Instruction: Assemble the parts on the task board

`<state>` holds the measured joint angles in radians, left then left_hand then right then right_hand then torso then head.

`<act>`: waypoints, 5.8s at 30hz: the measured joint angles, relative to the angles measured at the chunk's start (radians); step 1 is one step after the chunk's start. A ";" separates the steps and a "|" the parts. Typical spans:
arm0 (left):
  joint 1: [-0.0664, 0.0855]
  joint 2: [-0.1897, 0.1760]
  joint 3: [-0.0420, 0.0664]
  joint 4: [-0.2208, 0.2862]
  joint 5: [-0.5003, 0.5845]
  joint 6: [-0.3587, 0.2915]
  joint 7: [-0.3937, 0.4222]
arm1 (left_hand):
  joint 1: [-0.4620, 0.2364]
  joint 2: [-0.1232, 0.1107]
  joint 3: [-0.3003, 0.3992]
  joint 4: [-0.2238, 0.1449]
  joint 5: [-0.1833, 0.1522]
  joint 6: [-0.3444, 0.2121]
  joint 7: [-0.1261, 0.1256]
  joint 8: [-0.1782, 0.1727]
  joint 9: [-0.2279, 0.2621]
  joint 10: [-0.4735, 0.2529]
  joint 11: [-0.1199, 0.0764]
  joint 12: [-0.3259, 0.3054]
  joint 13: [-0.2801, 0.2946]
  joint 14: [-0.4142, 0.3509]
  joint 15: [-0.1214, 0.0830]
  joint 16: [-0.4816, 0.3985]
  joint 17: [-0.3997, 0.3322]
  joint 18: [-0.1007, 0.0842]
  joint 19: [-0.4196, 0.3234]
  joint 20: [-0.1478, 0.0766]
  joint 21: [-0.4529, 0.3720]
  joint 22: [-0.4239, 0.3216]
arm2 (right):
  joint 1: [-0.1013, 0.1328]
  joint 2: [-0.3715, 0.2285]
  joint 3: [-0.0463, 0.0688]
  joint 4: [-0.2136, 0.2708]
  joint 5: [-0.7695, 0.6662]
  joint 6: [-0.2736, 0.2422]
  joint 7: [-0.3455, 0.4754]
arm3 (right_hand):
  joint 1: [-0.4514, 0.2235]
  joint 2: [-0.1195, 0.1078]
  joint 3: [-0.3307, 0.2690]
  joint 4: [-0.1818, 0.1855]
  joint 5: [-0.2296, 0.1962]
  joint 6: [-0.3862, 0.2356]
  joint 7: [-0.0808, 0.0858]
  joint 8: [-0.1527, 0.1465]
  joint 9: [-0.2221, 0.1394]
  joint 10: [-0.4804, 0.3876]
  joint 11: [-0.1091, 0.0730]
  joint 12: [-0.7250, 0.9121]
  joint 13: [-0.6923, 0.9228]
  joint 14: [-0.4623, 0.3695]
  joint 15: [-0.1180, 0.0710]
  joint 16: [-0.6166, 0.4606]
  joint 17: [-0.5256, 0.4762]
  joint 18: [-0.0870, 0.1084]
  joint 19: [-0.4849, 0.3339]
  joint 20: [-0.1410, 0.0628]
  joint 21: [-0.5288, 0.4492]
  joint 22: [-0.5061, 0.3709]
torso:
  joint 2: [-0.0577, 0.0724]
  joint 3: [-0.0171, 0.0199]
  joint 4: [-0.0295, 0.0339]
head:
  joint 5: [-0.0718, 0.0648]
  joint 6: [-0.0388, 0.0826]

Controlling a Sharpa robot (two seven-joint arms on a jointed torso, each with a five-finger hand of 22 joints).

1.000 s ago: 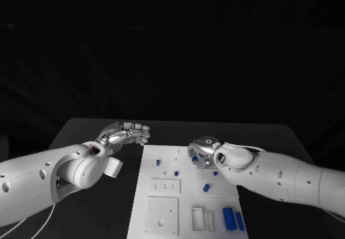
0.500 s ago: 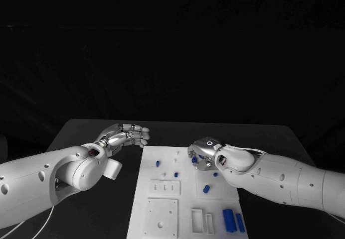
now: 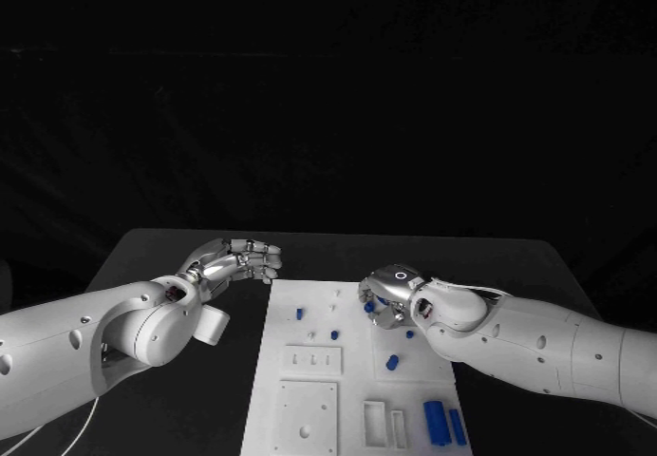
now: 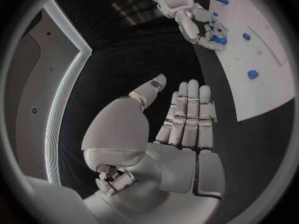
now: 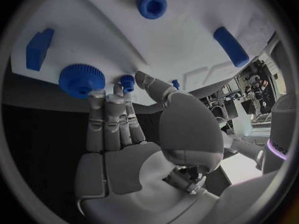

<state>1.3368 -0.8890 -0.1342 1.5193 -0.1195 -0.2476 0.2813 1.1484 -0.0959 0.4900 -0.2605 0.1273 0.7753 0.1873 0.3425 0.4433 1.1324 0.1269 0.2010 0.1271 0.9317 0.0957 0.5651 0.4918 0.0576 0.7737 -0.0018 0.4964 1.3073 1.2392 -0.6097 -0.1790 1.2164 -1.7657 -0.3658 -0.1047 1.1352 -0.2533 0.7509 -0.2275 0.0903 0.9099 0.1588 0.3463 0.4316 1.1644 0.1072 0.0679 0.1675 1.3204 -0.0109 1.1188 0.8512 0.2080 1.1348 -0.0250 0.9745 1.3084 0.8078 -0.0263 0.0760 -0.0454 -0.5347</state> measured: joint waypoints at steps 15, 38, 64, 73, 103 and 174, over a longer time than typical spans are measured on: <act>0.000 -0.001 0.000 0.000 0.001 0.002 -0.002 | -0.004 0.004 0.000 0.000 0.000 0.000 0.000 0.000 0.000 0.000 0.000 0.000 0.001 0.000 0.000 0.000 0.000 -0.004 0.000 0.000 0.000 0.001 | 0.001 -0.005 0.001 0.011 -0.010 -0.001 -0.011 | 0.021 0.009 0.049 0.038 -0.037 0.041 -0.019 0.014 0.014 0.057 -0.033 0.039 0.031 -0.002 -0.017 0.011 -0.003 0.000 0.008 -0.004 0.000 0.000 | 0.003 0.0002 0.0015 | -0.002 0.003; 0.000 0.000 0.000 -0.002 0.001 0.004 -0.005 | -0.004 0.004 0.003 -0.003 0.000 0.000 0.000 0.000 0.000 0.000 0.000 -0.004 0.002 0.000 0.000 0.000 0.001 -0.004 0.000 0.000 0.006 0.000 | -0.010 0.001 0.002 0.036 -0.067 -0.062 -0.082 | 0.037 0.046 0.087 0.020 -0.048 0.108 -0.053 0.060 0.072 0.092 -0.060 0.098 0.111 -0.003 -0.055 0.021 -0.006 -0.009 0.001 -0.012 0.027 0.000 | 0.005 0.0003 0.0014 | -0.003 0.001; 0.000 0.010 0.000 -0.006 0.001 0.004 -0.006 | -0.004 0.004 0.005 -0.005 0.000 0.000 0.000 0.000 -0.001 0.000 0.000 -0.004 0.002 0.000 0.000 0.000 0.001 0.008 0.000 0.000 0.006 0.000 | -0.009 0.121 0.019 -0.028 -0.108 -0.187 -0.172 | 0.037 0.046 0.093 0.020 -0.044 0.111 -0.056 0.059 0.082 0.092 -0.060 0.098 0.111 -0.003 -0.056 0.022 -0.008 -0.009 0.000 -0.010 0.027 0.000 | 0.007 -0.0013 0.0041 | -0.004 0.012; 0.000 0.016 0.000 -0.007 0.001 0.005 -0.006 | -0.004 0.004 0.008 -0.008 0.000 0.000 0.000 0.000 -0.001 0.000 0.000 -0.004 0.002 0.000 0.000 0.000 0.001 0.005 0.000 0.000 0.006 0.001 | -0.009 0.155 0.019 -0.070 -0.113 -0.191 -0.177 | 0.041 0.041 0.095 0.023 -0.044 0.114 -0.053 0.059 0.082 0.092 -0.060 0.096 0.111 -0.004 -0.056 0.022 -0.009 -0.009 0.000 -0.010 0.031 0.000 | 0.008 -0.0016 0.0047 | -0.001 0.011; 0.004 0.019 0.000 -0.009 0.001 0.006 -0.006 | -0.004 0.004 0.008 -0.008 0.000 0.000 0.000 0.000 0.000 -0.003 0.003 -0.004 0.003 0.000 0.000 0.000 0.002 0.003 0.000 0.000 0.006 0.000 | -0.010 0.180 0.018 -0.094 -0.097 -0.172 -0.166 | 0.039 0.039 0.098 0.026 -0.044 0.114 -0.053 0.053 0.084 0.092 -0.060 0.098 0.111 -0.004 -0.057 0.022 -0.010 -0.009 -0.006 -0.009 0.031 0.000 | 0.009 -0.0008 0.0008 | 0.012 -0.001; 0.004 0.008 0.000 -0.019 0.000 0.008 -0.008 | -0.004 0.004 0.010 -0.010 0.000 0.000 0.000 0.000 -0.001 -0.003 0.003 -0.008 0.005 0.000 0.000 0.000 0.004 0.006 0.000 0.000 0.006 0.000 | 0.031 -0.155 0.098 0.188 0.119 -0.156 -0.131 | 0.013 -0.044 0.020 0.034 -0.040 0.013 -0.005 -0.019 0.060 0.053 -0.037 0.049 0.180 -0.013 -0.028 0.014 -0.047 -0.009 -0.023 0.002 -0.004 0.000 | 0.006 -0.0021 -0.0058 | 0.012 0.012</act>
<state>1.3412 -0.8812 -0.1343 1.5006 -0.1190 -0.2399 0.2731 1.1445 -0.0920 0.5000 -0.2704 0.1273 0.7753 0.1873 0.3425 0.4423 1.1290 0.1304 0.1926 0.1320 0.9318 0.0957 0.5651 0.4954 0.0638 0.7737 -0.0017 0.5025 1.3076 1.2706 -0.7650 -0.0813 1.4045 -1.6466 -0.5221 -0.2352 1.1482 -0.2977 0.7706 -0.1935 0.0503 0.9224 0.1536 0.3274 0.4918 1.2173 0.0698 0.1168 0.3476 1.3076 -0.0385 1.1325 0.8040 0.1994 1.1114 -0.0227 0.9708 1.3081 0.8140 -0.0284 0.0702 -0.0338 -0.5231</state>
